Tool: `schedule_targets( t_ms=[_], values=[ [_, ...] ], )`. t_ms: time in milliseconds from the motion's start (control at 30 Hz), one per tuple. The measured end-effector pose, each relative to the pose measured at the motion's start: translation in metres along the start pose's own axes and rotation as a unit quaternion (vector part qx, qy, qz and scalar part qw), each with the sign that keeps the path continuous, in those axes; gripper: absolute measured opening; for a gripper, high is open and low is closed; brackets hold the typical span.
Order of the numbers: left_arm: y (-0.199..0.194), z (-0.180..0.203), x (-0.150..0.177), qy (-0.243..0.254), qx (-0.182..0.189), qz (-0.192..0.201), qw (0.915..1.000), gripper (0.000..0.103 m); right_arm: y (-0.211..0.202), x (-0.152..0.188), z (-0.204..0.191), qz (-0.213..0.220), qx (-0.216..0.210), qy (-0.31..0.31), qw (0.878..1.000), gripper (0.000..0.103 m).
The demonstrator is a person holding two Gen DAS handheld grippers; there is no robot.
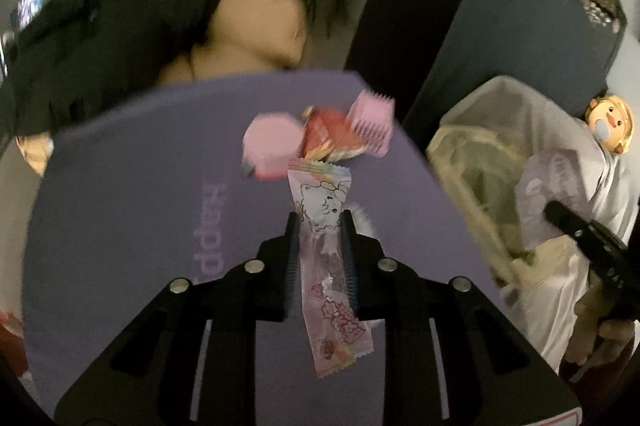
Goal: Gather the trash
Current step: 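Lift the pink candy wrapper with the left tool while the right tool grasps the clear plastic tray, then carry both wrappers over the trash bag and open both tools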
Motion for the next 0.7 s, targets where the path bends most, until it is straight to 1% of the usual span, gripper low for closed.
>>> schedule_targets(
  t_ms=[200,267,333,500,600,700],
  values=[
    [-0.041,0.047,-0.03,0.036,0.0,0.066,0.9972,0.019,-0.034,-0.022,0.012,0.041,0.016,-0.019,0.999,0.006],
    [-0.049,0.063,-0.038,0.049,-0.004,0.087,0.995,0.02,-0.047,-0.03,0.021,0.057,0.025,-0.024,0.998,0.006],
    [-0.054,0.08,-0.046,0.057,0.001,0.102,0.9932,0.02,-0.057,-0.034,0.031,0.069,0.034,-0.024,0.997,0.006],
    [-0.049,0.117,-0.06,0.059,0.038,0.116,0.9907,0.02,-0.076,-0.036,0.059,0.083,0.062,-0.016,0.994,0.006],
    [-0.039,0.142,-0.06,0.06,0.076,0.109,0.9894,0.02,-0.083,-0.035,0.073,0.085,0.075,-0.009,0.993,0.006],
    [-0.024,0.17,-0.058,0.067,0.101,0.097,0.9879,0.02,-0.09,-0.031,0.087,0.086,0.087,-0.001,0.992,0.006]
  ],
)
Point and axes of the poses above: each gripper's, at about its wrist camera, not at the fingertips, and y roughly the way its jaws point, z to its right, x to its underside, the point moved 8 cm from there along y, roughly the way its jaws point, and after that the axes turned 6 degrees about -z, right-handed, at the moved point
